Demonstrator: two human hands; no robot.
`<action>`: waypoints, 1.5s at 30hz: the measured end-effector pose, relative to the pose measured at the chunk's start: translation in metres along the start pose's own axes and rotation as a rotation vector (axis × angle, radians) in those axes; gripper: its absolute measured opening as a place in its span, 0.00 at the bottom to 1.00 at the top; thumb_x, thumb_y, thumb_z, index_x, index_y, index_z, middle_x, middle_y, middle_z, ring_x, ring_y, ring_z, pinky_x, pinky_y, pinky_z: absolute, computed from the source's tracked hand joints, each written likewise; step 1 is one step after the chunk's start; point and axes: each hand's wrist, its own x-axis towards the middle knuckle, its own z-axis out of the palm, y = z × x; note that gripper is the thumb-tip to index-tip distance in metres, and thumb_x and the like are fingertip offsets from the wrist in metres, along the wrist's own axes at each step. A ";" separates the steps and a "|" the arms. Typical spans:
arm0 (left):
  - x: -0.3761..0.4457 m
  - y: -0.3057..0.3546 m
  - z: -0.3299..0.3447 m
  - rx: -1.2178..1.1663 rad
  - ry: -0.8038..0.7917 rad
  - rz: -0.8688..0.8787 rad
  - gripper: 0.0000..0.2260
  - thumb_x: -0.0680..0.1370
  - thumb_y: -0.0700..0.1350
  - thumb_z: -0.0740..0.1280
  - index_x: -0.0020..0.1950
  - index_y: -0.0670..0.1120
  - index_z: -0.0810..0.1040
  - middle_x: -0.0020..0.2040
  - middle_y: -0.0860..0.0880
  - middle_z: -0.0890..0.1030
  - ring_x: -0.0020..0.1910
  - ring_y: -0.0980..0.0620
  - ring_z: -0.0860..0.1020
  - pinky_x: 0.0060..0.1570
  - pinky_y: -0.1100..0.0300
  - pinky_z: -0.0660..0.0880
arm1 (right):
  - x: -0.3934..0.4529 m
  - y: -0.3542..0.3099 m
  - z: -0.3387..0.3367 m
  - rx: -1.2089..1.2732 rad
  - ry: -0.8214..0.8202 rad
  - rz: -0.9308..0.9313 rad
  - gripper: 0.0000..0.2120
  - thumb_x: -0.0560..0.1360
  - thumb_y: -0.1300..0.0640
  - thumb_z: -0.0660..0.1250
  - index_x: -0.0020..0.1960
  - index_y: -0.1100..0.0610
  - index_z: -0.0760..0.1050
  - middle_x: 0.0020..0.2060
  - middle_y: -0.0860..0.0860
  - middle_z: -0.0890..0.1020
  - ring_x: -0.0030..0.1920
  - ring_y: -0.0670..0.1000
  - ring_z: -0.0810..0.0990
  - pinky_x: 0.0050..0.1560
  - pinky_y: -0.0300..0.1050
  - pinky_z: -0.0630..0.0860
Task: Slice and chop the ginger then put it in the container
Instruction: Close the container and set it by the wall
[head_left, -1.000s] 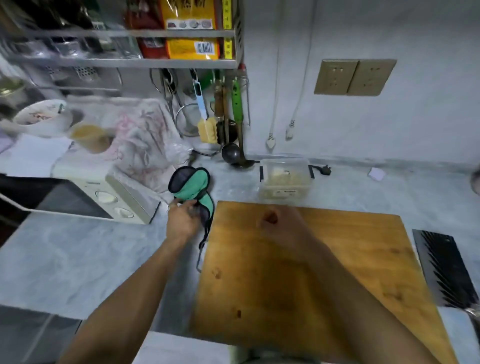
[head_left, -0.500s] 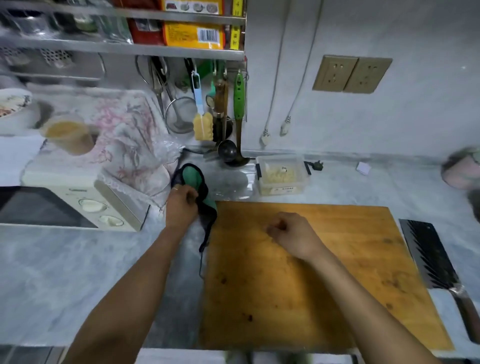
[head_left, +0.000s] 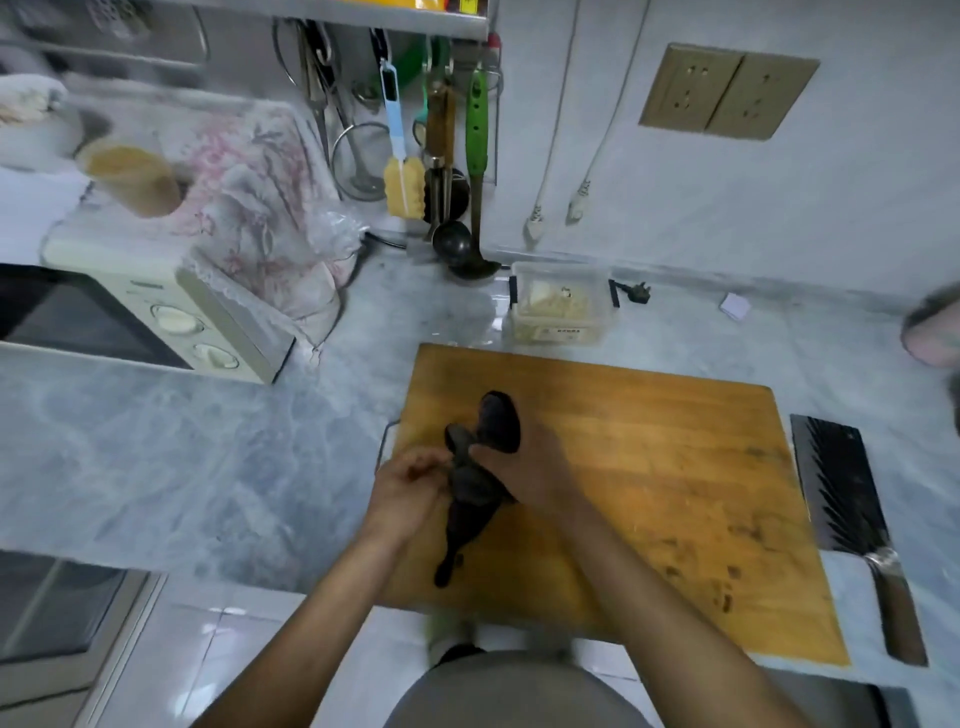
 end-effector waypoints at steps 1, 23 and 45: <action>-0.002 -0.012 -0.006 0.148 0.042 0.063 0.10 0.78 0.33 0.67 0.45 0.47 0.83 0.47 0.50 0.84 0.52 0.50 0.81 0.47 0.67 0.76 | -0.005 0.010 0.003 -0.197 0.022 -0.041 0.35 0.79 0.50 0.69 0.81 0.52 0.56 0.69 0.53 0.71 0.67 0.55 0.73 0.53 0.37 0.73; 0.033 -0.054 -0.057 0.563 0.377 0.210 0.17 0.76 0.34 0.64 0.63 0.45 0.80 0.59 0.43 0.81 0.59 0.47 0.77 0.56 0.70 0.66 | 0.076 0.041 0.083 -0.644 -0.028 -0.415 0.22 0.77 0.50 0.67 0.70 0.55 0.74 0.69 0.62 0.72 0.68 0.69 0.69 0.62 0.67 0.71; 0.051 -0.045 0.047 0.829 0.017 0.579 0.21 0.79 0.36 0.60 0.72 0.43 0.72 0.71 0.45 0.72 0.70 0.47 0.69 0.70 0.61 0.64 | 0.079 0.156 -0.113 -0.810 0.237 -0.345 0.23 0.77 0.49 0.63 0.65 0.62 0.77 0.63 0.66 0.75 0.62 0.70 0.73 0.61 0.64 0.75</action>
